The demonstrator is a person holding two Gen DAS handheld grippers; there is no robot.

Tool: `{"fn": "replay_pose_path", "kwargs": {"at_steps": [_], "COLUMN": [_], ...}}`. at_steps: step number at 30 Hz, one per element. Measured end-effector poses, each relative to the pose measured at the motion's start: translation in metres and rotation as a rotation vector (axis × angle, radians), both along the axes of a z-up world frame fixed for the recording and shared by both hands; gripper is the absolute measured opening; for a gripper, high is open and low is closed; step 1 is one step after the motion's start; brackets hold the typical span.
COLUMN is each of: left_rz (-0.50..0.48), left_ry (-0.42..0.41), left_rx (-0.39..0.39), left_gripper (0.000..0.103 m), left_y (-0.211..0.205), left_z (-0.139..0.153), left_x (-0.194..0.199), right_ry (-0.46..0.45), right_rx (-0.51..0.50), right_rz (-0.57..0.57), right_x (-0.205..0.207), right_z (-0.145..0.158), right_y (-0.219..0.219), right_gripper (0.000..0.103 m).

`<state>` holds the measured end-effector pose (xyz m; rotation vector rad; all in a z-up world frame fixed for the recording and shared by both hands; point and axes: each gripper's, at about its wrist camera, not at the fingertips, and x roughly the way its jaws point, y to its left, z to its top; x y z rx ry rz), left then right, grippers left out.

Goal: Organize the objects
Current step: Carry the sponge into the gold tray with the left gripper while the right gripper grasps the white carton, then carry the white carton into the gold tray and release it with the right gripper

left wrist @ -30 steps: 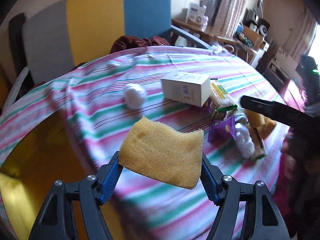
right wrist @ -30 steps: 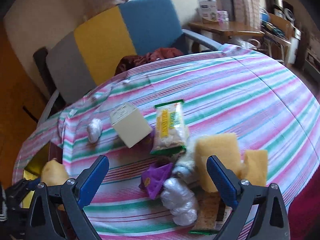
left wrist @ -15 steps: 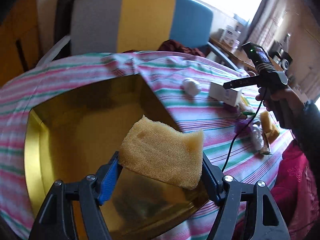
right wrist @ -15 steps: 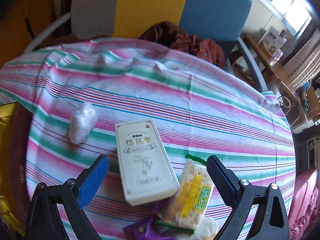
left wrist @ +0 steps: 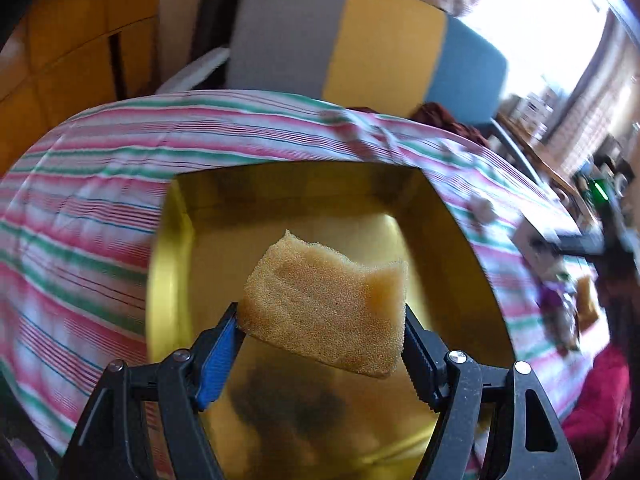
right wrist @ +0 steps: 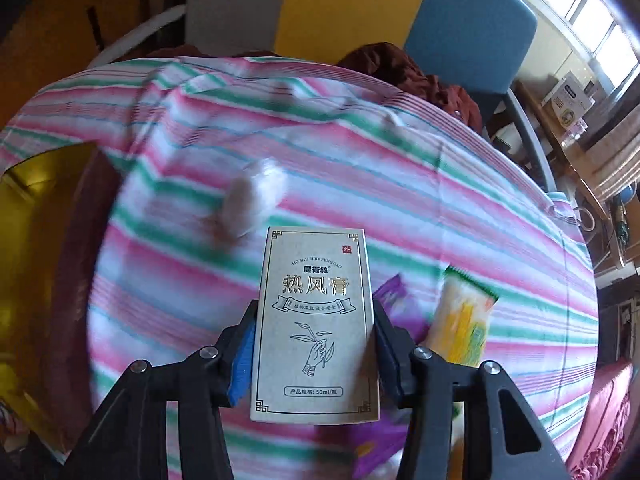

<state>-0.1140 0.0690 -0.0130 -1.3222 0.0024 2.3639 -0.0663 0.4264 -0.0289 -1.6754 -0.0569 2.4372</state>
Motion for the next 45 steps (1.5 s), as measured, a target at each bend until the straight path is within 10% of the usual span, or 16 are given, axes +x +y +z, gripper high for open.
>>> {"fn": "replay_pose_path", "kwargs": {"at_steps": [26,45], "left_rz": [0.164,0.207], "left_ry": [0.015,0.167], "left_rx": [-0.257,-0.185], "left_gripper": [0.084,0.087], "left_y": [0.012,-0.031], "left_z": [-0.034,0.008], "left_x": [-0.106,0.031], "right_ry": [0.138,0.143], "right_rx": [-0.120,-0.094], "right_rz": [0.003,-0.056], "right_x": [0.047,0.051], "right_z": [-0.027,-0.028], "right_y": [-0.029,-0.027], "right_gripper": [0.051,0.051]}}
